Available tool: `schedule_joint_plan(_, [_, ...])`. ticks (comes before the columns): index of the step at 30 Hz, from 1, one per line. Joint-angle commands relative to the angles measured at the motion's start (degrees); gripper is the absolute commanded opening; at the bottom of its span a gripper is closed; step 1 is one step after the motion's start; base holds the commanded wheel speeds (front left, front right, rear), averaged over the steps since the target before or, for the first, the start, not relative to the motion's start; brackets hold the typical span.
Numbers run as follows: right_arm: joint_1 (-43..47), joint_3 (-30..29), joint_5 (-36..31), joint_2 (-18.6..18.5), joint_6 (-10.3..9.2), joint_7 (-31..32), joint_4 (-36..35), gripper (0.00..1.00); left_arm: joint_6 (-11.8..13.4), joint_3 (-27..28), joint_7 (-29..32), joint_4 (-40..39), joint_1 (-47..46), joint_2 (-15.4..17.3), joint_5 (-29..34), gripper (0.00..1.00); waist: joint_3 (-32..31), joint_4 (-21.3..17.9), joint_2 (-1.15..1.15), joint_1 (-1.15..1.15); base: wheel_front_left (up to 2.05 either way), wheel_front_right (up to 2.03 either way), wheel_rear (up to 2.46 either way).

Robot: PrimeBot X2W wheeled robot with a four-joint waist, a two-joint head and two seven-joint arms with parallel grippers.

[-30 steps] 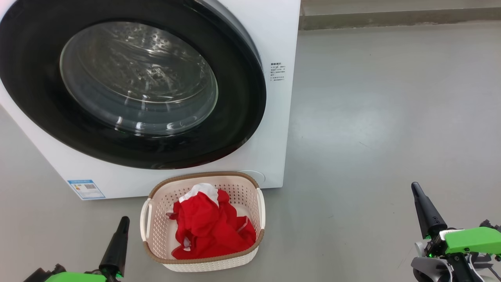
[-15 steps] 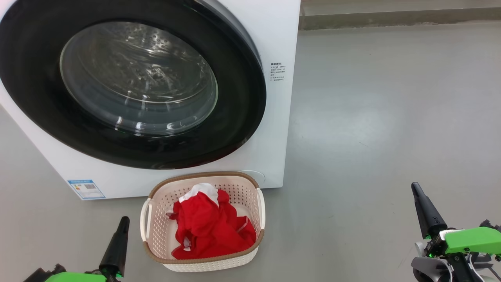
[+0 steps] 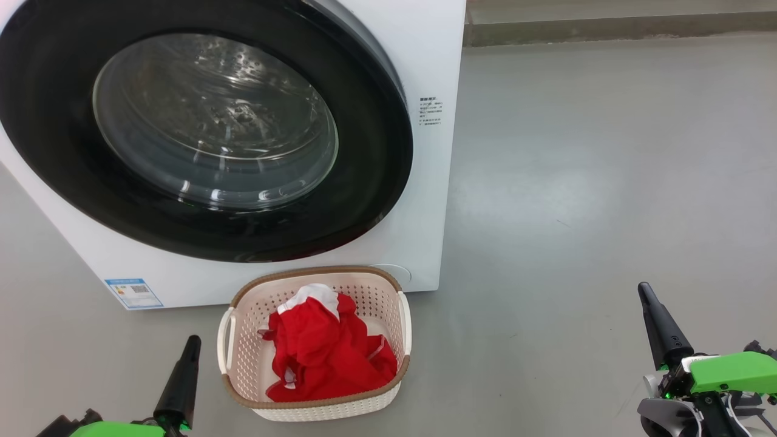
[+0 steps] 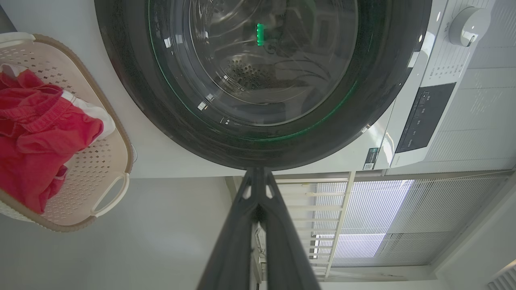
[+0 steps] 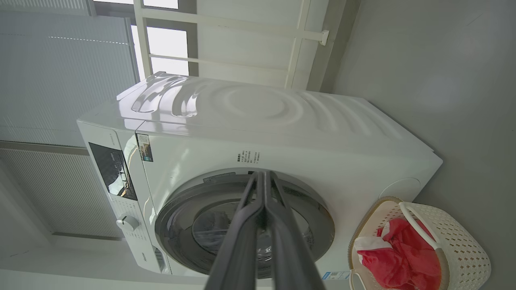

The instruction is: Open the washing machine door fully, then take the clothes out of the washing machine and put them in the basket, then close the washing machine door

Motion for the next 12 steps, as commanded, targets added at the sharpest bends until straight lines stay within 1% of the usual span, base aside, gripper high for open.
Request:
schedule_joint_plan(1, [-2.52,1.18,0.16,-0.96,-0.02,0.40,-1.70,0.00,-0.40,2.13,0.38,-1.57,-2.53,0.45,-0.59,0.00,0.00,0.00,0.00,0.00,0.00,0.00,0.00])
schedule_joint_plan(12, [-2.52,1.18,0.16,-0.96,-0.02,0.40,-1.70,0.00,-0.40,2.12,0.38,-1.57,-2.53,0.45,-0.59,0.00,0.00,0.00,0.00,0.00,0.00,0.00,0.00])
